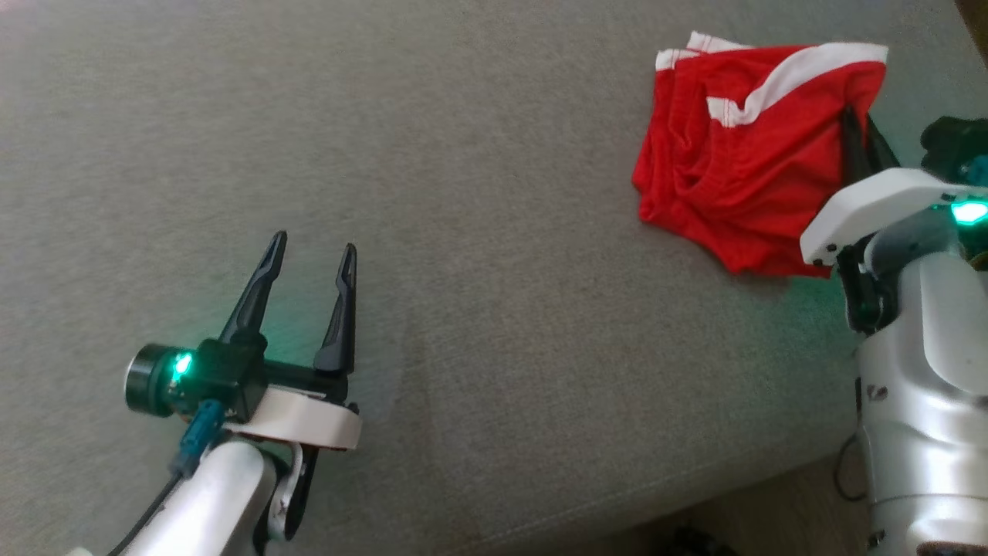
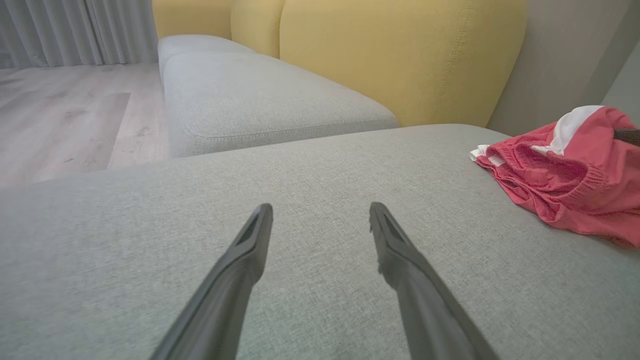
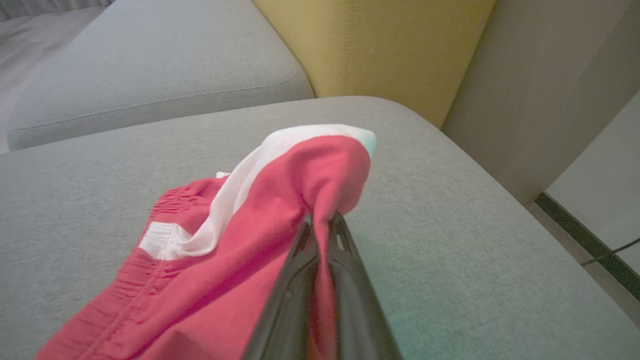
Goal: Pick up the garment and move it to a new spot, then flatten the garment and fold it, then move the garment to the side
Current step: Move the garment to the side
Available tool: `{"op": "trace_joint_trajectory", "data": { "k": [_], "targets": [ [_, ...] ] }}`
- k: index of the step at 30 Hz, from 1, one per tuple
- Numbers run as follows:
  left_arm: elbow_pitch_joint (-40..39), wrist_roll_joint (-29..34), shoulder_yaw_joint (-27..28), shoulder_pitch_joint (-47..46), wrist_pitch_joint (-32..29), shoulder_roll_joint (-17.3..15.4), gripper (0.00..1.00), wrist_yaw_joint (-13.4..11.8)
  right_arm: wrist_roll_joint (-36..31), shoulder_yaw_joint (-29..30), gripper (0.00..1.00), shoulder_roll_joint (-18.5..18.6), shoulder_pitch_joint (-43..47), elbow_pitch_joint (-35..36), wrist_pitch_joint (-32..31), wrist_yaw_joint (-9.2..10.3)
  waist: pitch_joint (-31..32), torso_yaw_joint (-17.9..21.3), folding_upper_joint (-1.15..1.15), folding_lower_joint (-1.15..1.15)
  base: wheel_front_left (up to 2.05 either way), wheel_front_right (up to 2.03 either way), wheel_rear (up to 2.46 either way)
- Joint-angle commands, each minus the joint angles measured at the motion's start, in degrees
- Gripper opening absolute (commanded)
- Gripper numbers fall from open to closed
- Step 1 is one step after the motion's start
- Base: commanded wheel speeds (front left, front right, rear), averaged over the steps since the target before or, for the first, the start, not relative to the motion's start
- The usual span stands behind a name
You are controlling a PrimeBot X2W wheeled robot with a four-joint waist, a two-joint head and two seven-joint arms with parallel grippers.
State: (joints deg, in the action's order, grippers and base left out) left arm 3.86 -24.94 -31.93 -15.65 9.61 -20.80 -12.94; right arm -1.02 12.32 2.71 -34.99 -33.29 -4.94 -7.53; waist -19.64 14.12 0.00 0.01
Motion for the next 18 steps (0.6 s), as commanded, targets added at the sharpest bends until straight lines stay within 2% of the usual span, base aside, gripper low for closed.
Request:
{"op": "trace_joint_trajectory", "data": {
  "k": [1, 8, 18],
  "targets": [
    [-2.3, 0.6, 1.5, -2.0, -0.2, -1.8, 1.0, -0.2, -0.1, -1.0, 0.0, 0.2, -3.0, 1.4, 1.0, 0.04, -2.4, 2.3, 0.0, -0.01, 0.0, 0.0, 0.0],
    [-3.1, 0.8, 1.4, -2.0, -1.1, -2.4, 1.0, -0.7, -3.6, 0.8, 0.0, 0.6, -6.8, -1.5, 0.5, 0.04, -2.7, 0.2, 0.0, -0.01, 0.0, 0.0, 0.0],
    [-4.5, 0.4, 2.2, -2.2, -0.8, -2.7, 1.0, -1.6, -11.9, 7.7, 0.0, 8.4, -15.3, -5.3, -2.5, 0.04, -5.5, -7.2, 0.0, -0.01, 0.0, 0.0, 0.0]
  ]
}}
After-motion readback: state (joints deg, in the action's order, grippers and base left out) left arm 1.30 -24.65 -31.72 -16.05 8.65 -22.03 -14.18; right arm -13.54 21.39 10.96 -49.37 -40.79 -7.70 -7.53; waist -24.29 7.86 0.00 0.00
